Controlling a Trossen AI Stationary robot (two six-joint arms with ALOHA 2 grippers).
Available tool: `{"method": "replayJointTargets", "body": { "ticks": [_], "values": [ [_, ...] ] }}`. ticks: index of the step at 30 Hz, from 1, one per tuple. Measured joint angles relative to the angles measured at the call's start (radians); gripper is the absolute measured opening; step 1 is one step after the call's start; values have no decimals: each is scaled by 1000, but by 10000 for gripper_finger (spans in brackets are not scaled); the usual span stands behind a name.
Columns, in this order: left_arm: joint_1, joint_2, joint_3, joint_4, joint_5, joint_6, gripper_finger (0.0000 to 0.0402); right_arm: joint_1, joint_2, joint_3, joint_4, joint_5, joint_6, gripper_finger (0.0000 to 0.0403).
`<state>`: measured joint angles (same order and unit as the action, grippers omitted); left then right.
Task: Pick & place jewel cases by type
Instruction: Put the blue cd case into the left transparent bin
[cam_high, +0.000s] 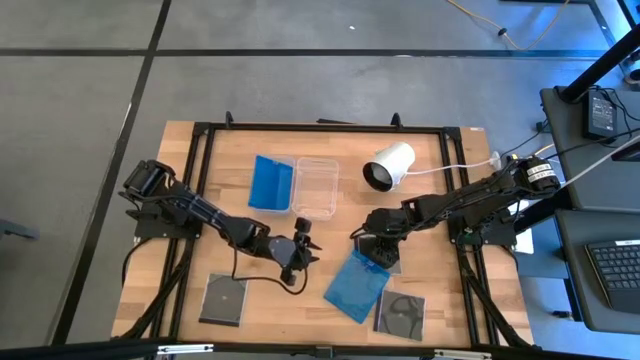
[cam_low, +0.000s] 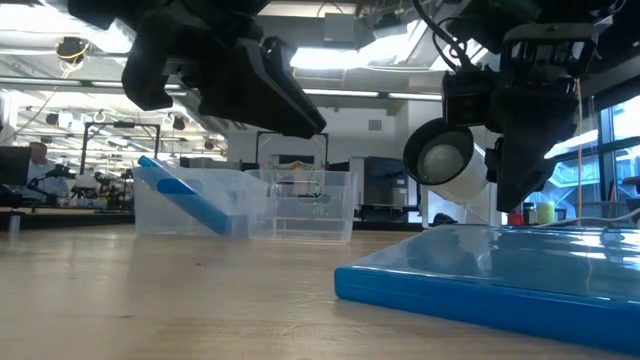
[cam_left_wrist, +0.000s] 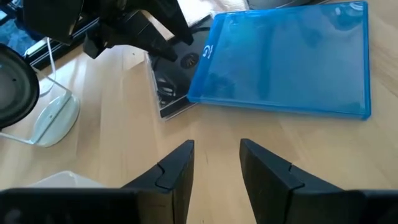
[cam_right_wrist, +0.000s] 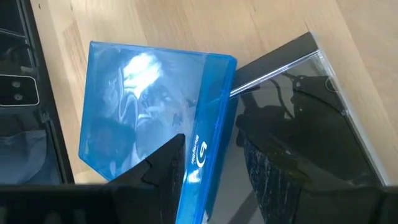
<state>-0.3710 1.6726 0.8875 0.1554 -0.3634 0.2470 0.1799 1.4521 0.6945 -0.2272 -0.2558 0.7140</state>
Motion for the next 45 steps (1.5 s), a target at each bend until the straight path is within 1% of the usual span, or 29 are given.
{"method": "replayJointTargets", "body": {
  "ticks": [4, 8, 12, 15, 19, 22, 25, 28, 32, 35, 38, 42, 45],
  "values": [
    [0, 0, 0, -1, 2, -27, 144, 0, 0, 0, 0, 0, -13, 168],
    [0, 0, 0, 2, 49, -16, 173, 0, 0, 0, 0, 11, -12, 174],
    [0, 0, 0, 3, 93, -25, 205, 10, 0, 0, 0, 51, 14, 206],
    [-2, 0, 0, 15, 101, -77, 218, 11, 0, 0, 0, 60, 17, 231],
    [-2, 0, 1, 10, 98, -198, 221, 24, 0, 0, 0, 55, 72, 247],
    [-2, 7, 1, 3, 97, -214, 221, 29, 0, 0, -1, 22, 110, 248],
    [-6, 30, 1, 11, 97, -117, 221, 29, 0, 0, -1, -31, 153, 249],
    [-24, 77, 1, 62, 94, -25, 221, 29, 0, 0, -7, -58, 174, 249],
    [-57, 161, 1, 185, 90, 88, 221, 28, 0, 1, -44, -53, 174, 249],
    [-84, 211, 2, 244, 50, 145, 221, 27, 0, 1, -44, -52, 174, 249],
    [-104, 236, 27, 253, 56, 122, 221, 27, 0, 1, -44, -53, 179, 249],
    [-121, 268, 59, 260, 153, 32, 221, 27, 0, 1, -43, -52, 202, 249],
    [-136, 316, 77, 269, 131, -9, 221, 27, 5, 1, -41, -52, 200, 249]
  ]
}}
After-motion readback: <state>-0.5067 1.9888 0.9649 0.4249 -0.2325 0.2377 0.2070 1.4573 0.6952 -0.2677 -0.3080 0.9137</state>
